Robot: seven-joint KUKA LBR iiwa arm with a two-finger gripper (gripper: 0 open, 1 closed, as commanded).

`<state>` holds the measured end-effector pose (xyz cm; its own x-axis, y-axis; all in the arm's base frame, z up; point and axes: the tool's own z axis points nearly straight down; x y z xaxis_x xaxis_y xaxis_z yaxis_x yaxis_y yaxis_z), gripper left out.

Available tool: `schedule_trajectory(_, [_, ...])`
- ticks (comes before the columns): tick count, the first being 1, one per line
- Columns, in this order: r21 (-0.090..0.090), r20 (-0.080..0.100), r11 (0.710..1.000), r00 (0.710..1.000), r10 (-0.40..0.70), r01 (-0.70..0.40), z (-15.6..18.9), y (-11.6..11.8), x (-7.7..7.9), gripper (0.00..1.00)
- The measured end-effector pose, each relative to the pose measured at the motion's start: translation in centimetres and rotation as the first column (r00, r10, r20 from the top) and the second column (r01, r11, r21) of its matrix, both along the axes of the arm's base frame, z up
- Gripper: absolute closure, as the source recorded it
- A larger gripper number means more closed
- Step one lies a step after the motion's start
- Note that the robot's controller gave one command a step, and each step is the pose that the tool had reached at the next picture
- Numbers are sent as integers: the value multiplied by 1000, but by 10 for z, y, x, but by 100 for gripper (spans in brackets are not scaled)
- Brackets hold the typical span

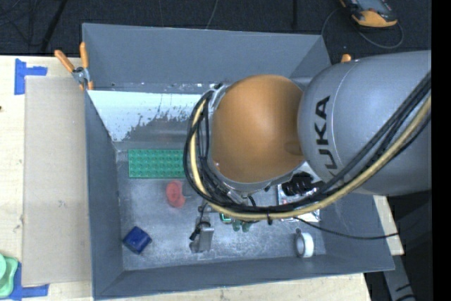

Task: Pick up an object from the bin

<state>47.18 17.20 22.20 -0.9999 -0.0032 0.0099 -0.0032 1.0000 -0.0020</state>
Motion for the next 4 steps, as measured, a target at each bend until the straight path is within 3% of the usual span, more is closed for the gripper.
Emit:
schedule_trajectory(1, [1, 3, 983, 983, 186, -186, -157, 55, 42, 0])
schedule_trajectory(2, [2, 7, 983, 983, 181, -181, -153, 55, 44, 100])
schedule_trajectory(3, [4, 17, 973, 972, 233, -233, -5, 51, 8, 100])
schedule_trajectory(4, [2, 10, 973, 973, 231, -231, -9, 50, 8, 0])
